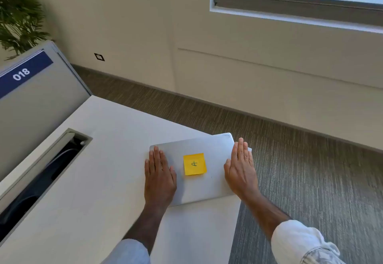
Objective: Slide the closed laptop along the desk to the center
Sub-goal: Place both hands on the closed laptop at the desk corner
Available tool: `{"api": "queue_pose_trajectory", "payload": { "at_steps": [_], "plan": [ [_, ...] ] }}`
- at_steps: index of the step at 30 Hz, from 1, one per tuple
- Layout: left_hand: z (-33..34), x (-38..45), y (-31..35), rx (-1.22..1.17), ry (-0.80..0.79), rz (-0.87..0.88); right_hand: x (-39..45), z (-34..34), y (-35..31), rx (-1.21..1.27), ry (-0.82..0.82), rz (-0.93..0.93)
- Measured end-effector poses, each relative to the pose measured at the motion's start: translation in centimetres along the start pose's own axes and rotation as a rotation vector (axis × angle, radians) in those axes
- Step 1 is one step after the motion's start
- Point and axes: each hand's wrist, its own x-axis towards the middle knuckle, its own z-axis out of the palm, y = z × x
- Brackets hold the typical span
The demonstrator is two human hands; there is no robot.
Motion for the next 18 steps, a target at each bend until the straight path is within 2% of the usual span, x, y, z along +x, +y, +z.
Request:
{"api": "queue_pose_trajectory", "payload": {
  "at_steps": [2, 18],
  "plan": [
    [-0.35, 0.34, 0.07, -0.022, -0.021, -0.057, 0.09, -0.26, -0.08, -0.002, -0.004, 0.046],
    [-0.24, 0.57, 0.42, 0.060, -0.177, -0.175, 0.16, -0.27, -0.27, -0.080, -0.135, 0.116]
  ]
}}
